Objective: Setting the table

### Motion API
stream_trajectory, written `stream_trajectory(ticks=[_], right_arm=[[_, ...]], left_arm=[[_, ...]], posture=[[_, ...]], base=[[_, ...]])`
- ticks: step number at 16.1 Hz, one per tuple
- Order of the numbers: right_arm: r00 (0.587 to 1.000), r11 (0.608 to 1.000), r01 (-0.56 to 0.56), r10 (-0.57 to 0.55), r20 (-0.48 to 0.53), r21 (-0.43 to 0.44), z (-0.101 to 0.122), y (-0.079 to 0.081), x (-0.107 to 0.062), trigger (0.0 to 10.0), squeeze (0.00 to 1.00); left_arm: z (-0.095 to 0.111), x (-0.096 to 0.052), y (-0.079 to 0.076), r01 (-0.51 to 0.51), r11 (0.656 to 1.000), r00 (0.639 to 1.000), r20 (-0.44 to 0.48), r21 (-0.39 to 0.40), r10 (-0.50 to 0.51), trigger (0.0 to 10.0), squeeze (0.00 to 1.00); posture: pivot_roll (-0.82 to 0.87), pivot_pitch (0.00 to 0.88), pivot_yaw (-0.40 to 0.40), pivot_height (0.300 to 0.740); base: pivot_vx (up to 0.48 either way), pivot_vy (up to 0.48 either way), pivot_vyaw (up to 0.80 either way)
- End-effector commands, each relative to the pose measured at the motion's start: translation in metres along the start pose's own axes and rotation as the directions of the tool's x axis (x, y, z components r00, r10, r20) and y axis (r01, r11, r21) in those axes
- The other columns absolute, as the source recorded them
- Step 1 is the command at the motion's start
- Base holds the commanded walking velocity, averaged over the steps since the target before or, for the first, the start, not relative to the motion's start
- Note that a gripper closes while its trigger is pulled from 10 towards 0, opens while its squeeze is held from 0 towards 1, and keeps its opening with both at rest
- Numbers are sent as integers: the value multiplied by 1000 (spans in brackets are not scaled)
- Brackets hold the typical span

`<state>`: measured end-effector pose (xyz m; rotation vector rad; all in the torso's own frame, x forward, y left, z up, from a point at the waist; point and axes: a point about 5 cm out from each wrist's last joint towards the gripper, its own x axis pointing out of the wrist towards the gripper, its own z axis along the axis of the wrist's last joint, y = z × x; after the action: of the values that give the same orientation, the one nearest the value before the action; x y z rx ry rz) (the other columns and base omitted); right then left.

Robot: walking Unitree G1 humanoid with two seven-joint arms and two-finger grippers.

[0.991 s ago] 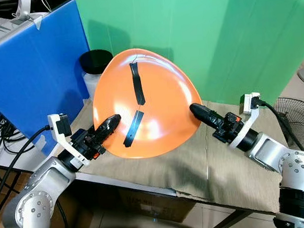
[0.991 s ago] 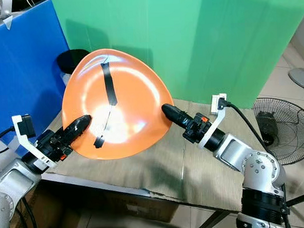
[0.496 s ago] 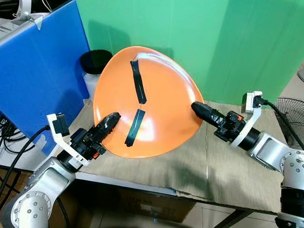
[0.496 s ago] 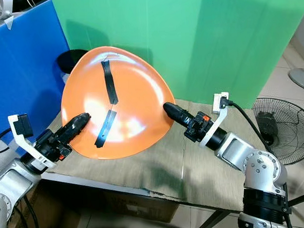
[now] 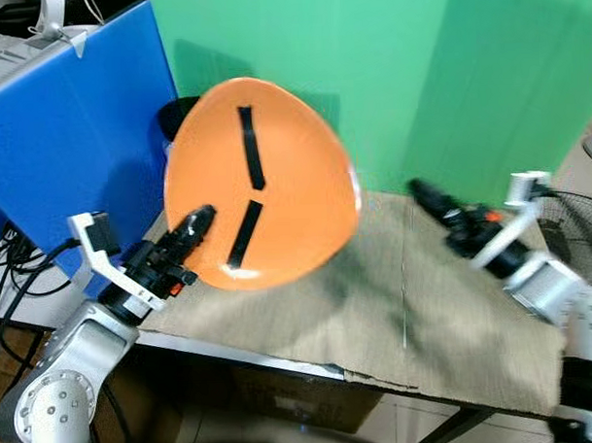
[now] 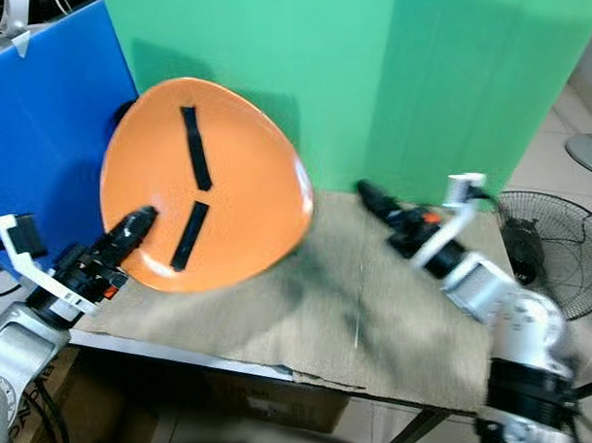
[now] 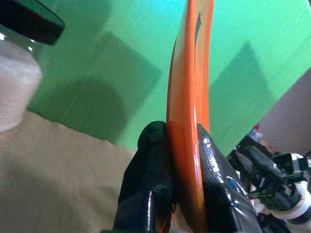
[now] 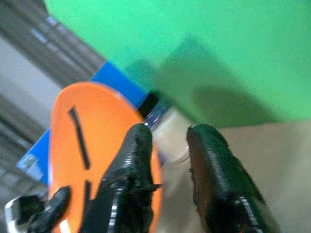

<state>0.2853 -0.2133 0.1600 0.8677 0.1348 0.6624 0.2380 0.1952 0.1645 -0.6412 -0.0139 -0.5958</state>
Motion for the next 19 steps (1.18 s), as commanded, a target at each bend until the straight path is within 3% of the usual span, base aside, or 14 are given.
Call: stream_trajectory(ticks=[1, 2, 3, 4, 5, 7, 8, 9, 11, 13, 14, 17, 19], right_arm=[[999, 998, 30, -28, 39, -51, 11, 1, -4, 10000, 1000], [999, 994, 43, -40, 36, -104, 12, 6, -4, 10000, 1000], [998, 988, 50, -45, 37, -148, 10, 14, -3, 10000, 31], [997, 978, 68, -58, 58, -198, 5, 24, 1, 10000, 0], [993, 960, 119, -109, 53, -254, -6, 36, 8, 10000, 0], [984, 915, 179, -169, 60, -360, -23, 53, 13, 10000, 0], [980, 904, 200, -186, 73, -377, -27, 56, 13, 10000, 0], [976, 881, 216, -191, 101, -422, -30, 65, 17, 10000, 0], [979, 855, 203, -171, 111, -478, -30, 72, 21, 10000, 0], [968, 814, 249, -202, 146, -525, -30, 73, 23, 10000, 0], [952, 771, 306, -250, 177, -558, -29, 70, 23, 10000, 0], [940, 744, 337, -295, 169, -577, -32, 62, 23, 10000, 0], [914, 697, 401, -350, 205, -595, -30, 54, 22, 10000, 0]], left_arm=[[8, 3, -10, 20, 996, 999, 30, 82, -23, 0, 0], [7, 6, -12, -10, 987, 1000, 11, 160, 9, 0, 0], [6, 8, -15, -36, 971, 999, 2, 235, 37, 0, 0], [6, 13, -20, -62, 947, 998, 12, 315, 61, 0, 0], [6, 21, -33, -61, 896, 998, 12, 439, 62, 0, 0], [1, 32, -49, -62, 853, 998, 40, 519, 48, 0, 0], [-1, 35, -54, -61, 836, 998, 45, 545, 43, 2902, 0], [-3, 40, -57, -123, 807, 992, 89, 577, 87, 10000, 0], [-2, 42, -57, -195, 792, 981, 131, 578, 146, 10000, 0], [0, 41, -56, -291, 738, 957, 193, 609, 218, 10000, 0], [0, 37, -53, -316, 712, 949, 201, 627, 244, 10000, 0], [0, 31, -53, -310, 660, 950, 200, 684, 239, 10000, 0], [-3, 25, -51, -329, 632, 942, 202, 702, 266, 10000, 0]], posture=[[-41, 0, 24, 740], [-45, 0, 25, 740], [-49, 0, 23, 740], [-51, 0, 23, 740], [-55, 0, 22, 740], [-66, 0, 26, 740], [-75, 0, 32, 740], [-88, 0, 41, 740], [-94, 0, 43, 740], [-87, 0, 32, 740], [-84, 0, 22, 740], [-76, 0, 1, 740], [-78, 0, 1, 740]], base=[[0, 0, 0], [0, 0, 0], [0, 0, 0], [0, 0, 0], [0, 0, 0], [0, 0, -778], [0, 0, -781], [0, 0, -788], [0, 0, -794], [0, 0, 0], [0, 0, 0], [0, 0, -533], [0, 0, -800]])
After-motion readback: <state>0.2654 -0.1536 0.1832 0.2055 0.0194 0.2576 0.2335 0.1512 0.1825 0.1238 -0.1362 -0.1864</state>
